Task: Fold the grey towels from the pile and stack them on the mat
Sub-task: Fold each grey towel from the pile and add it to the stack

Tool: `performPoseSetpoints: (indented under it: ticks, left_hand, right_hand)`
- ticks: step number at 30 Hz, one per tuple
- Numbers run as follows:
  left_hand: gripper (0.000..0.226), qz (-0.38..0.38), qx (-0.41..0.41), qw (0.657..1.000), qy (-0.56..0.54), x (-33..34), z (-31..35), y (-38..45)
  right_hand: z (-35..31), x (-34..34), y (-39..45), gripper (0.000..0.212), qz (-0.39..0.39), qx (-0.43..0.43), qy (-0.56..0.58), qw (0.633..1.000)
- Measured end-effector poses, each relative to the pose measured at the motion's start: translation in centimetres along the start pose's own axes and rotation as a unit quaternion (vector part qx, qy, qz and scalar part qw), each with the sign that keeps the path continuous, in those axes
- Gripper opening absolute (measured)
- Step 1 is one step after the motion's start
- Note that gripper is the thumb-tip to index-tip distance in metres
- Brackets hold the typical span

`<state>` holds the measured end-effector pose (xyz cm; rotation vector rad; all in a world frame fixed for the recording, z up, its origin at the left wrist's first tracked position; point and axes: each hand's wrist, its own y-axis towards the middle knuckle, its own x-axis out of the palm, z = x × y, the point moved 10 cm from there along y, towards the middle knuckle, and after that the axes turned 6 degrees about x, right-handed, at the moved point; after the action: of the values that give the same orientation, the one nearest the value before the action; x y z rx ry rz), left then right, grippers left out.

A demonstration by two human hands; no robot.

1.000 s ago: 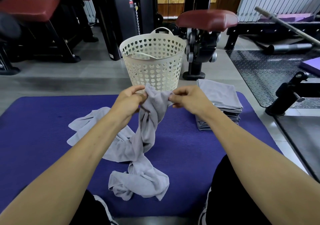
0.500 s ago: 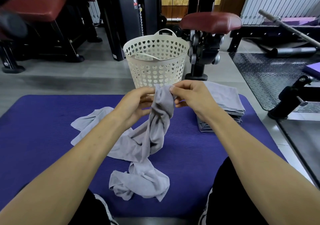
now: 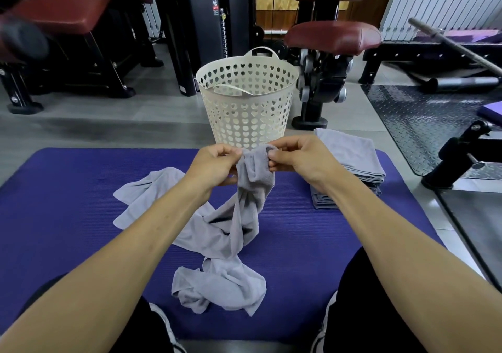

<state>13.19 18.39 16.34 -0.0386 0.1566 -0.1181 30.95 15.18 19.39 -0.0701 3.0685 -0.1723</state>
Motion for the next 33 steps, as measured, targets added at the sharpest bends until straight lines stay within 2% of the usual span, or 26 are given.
performPoseSetpoints:
  ticks: [2,4,6,8,12,16,21,24,27,31,33]
  left_hand:
    - [0.016,0.024,0.088,0.982,0.165,-1.3,1.2,0.5]
    - [0.017,0.037,0.141,0.926,0.347,-1.9,2.0,0.6]
    - [0.017,0.041,0.139,0.907,0.396,-2.5,1.9,0.5]
    - [0.017,0.057,0.128,0.918,0.372,-3.5,2.0,0.2]
    - [0.018,0.085,0.07,0.974,0.199,-5.5,3.7,-0.2]
    - [0.016,0.109,0.102,0.986,0.079,-7.0,9.8,0.2]
    - [0.019,0.154,0.219,0.963,0.037,-10.0,22.3,-1.3]
    - [0.022,0.202,0.298,0.931,0.054,-12.0,30.1,-3.6]
    - [0.02,0.249,0.363,0.898,-0.002,-14.0,36.2,-5.8]
    - [0.017,0.229,0.376,0.898,0.001,-13.9,41.3,-7.3]
    - [0.015,0.265,0.382,0.885,0.012,-14.9,43.2,-8.3]
  right_hand:
    - [0.0,-1.3,0.1,0.013,0.045,-0.005,-0.086,0.995]
    - [-0.8,-2.3,-0.2,0.017,0.098,-0.027,-0.26,0.96]
    - [-1.5,-2.5,-0.7,0.018,0.129,-0.041,-0.351,0.926]
    - [-1.9,-2.8,-1.1,0.019,0.144,-0.044,-0.357,0.922]
    - [-3.6,-3.6,-1.4,0.023,0.165,-0.03,-0.321,0.932]
    - [-9.4,-5.2,-2.0,0.027,0.231,-0.057,-0.23,0.943]
    - [-22.9,-5.2,-5.4,0.02,0.284,-0.175,-0.229,0.915]
    - [-31.0,-4.9,-8.3,0.021,0.316,-0.235,-0.256,0.883]
    - [-37.4,-5.3,-10.8,0.026,0.359,-0.288,-0.229,0.857]
    - [-42.8,-5.2,-13.1,0.028,0.381,-0.316,-0.232,0.837]
    - [-44.4,-5.1,-14.3,0.029,0.387,-0.325,-0.224,0.833]
